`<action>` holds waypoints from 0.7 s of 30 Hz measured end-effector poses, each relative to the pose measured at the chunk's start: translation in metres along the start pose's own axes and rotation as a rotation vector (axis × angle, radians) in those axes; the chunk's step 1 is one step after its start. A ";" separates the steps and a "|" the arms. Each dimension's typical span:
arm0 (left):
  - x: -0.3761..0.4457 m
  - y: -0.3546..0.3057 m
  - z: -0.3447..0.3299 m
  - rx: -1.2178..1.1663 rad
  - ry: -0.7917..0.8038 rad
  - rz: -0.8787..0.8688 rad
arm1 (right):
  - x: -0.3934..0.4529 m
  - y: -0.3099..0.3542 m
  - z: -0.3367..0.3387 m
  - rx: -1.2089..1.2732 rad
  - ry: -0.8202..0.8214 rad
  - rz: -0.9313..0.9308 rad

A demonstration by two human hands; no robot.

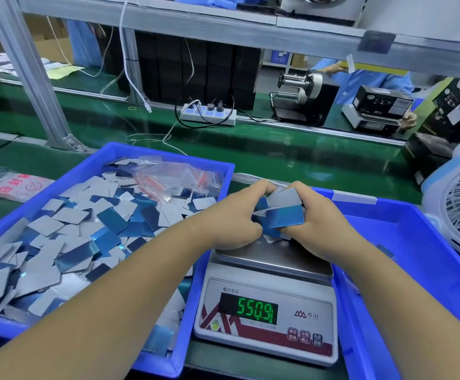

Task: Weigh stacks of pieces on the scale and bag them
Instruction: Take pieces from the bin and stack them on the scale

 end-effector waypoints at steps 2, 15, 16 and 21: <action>0.001 -0.004 -0.002 -0.044 -0.013 -0.016 | -0.001 0.003 0.001 0.026 -0.015 0.042; 0.004 0.000 -0.002 -0.195 -0.108 -0.066 | 0.003 -0.009 0.004 0.078 -0.030 -0.113; 0.005 0.003 -0.001 -0.206 -0.120 -0.057 | 0.003 -0.009 0.004 0.088 -0.007 -0.109; 0.010 0.013 0.001 -0.173 -0.186 -0.028 | -0.001 -0.004 0.002 0.105 0.073 -0.074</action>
Point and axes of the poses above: each hand's wrist, its own x-axis towards the middle knuckle, its own z-axis out of the back of the hand, y = z × x, the point moved 6 cm from there along x, towards the middle knuckle, and after that the axes turned 14 degrees about x, right-handed, at the moved point
